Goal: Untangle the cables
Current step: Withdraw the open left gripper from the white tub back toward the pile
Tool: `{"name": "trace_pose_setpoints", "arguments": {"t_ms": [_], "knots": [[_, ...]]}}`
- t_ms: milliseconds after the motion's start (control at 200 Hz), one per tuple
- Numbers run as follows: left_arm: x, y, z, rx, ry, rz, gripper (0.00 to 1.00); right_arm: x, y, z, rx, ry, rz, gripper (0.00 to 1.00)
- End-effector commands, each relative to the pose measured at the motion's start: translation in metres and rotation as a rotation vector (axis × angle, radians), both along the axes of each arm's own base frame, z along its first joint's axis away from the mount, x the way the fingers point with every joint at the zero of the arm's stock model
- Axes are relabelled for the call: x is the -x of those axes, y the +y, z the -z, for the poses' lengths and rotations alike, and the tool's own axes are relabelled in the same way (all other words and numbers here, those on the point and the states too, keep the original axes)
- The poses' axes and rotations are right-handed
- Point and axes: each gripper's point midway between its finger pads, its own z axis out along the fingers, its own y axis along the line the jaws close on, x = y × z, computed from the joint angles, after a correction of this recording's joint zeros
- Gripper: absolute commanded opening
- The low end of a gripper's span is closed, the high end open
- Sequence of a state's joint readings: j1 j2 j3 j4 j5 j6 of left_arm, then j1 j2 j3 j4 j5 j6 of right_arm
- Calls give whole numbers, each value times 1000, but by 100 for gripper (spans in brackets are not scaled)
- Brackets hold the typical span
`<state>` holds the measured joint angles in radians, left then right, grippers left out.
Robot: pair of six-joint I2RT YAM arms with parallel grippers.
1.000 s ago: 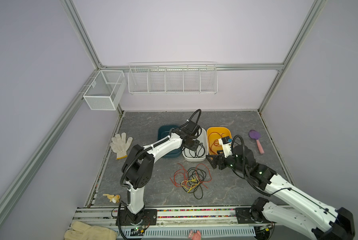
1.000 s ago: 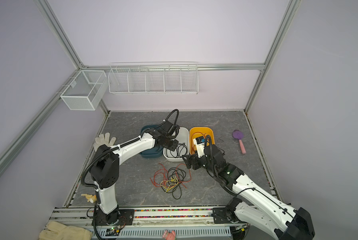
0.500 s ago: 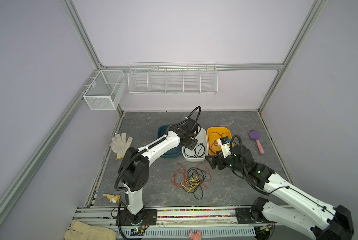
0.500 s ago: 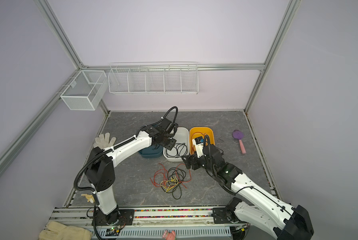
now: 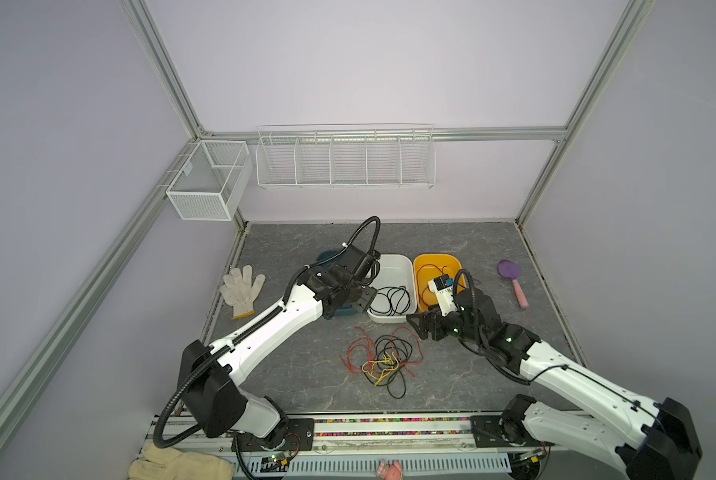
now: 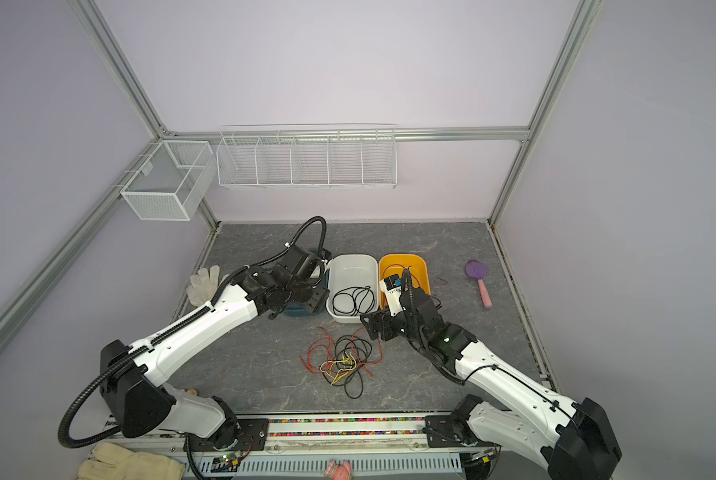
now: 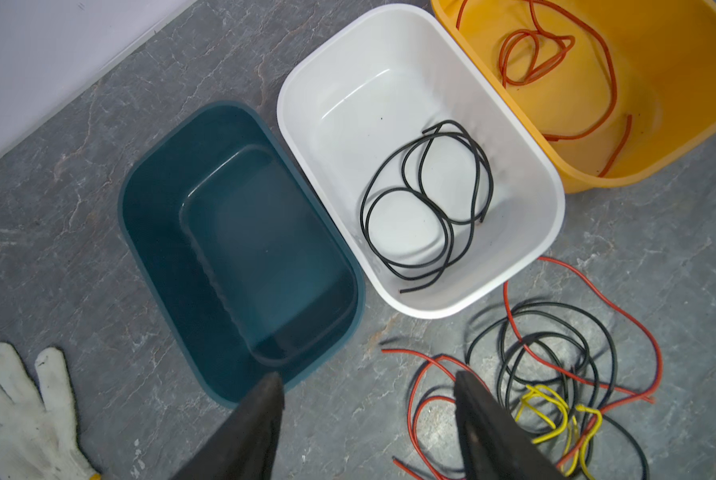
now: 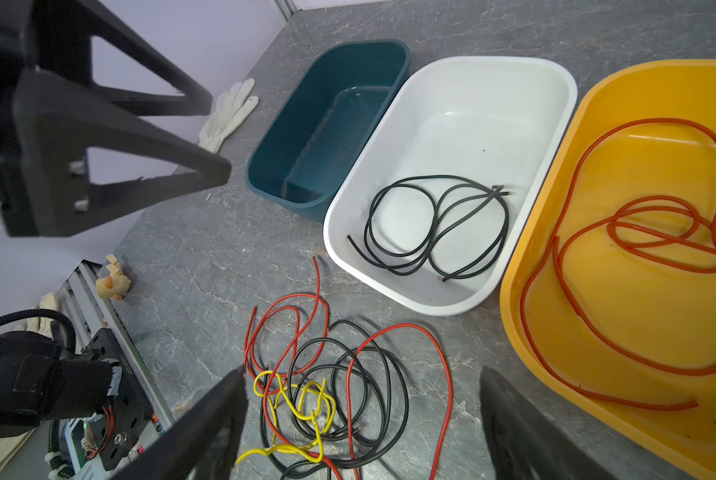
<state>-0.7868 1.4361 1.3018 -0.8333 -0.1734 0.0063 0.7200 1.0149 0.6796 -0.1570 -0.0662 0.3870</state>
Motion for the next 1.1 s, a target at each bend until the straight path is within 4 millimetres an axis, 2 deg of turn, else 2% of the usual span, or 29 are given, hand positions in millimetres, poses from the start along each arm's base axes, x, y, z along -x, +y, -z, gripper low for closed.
{"name": "trace_pose_setpoints", "arguments": {"t_ms": [0, 210, 400, 490, 660, 955, 1064, 1094], "knots": [[19, 16, 8, -42, 9, -1, 77, 3, 7, -9, -10, 0, -41, 88], [49, 37, 15, -98, -24, 2, 80, 14, 7, 5, 11, 85, -58, 88], [62, 54, 14, -40, -73, -23, 81, 19, 4, 6, -2, 108, -53, 88], [65, 53, 6, 31, -122, -4, 82, 23, 5, 9, -5, 125, -62, 88], [70, 38, -9, 205, -233, 80, 83, 25, 1, 10, 2, 113, -62, 88], [75, 43, 8, 175, -345, 179, 84, 28, 2, 0, -18, 91, -80, 89], [76, 47, 14, 161, -365, 189, 85, 32, 4, 5, -22, 124, -93, 88], [79, 49, 9, 183, -387, 195, 85, 34, 5, 9, -26, 146, -96, 88]]}}
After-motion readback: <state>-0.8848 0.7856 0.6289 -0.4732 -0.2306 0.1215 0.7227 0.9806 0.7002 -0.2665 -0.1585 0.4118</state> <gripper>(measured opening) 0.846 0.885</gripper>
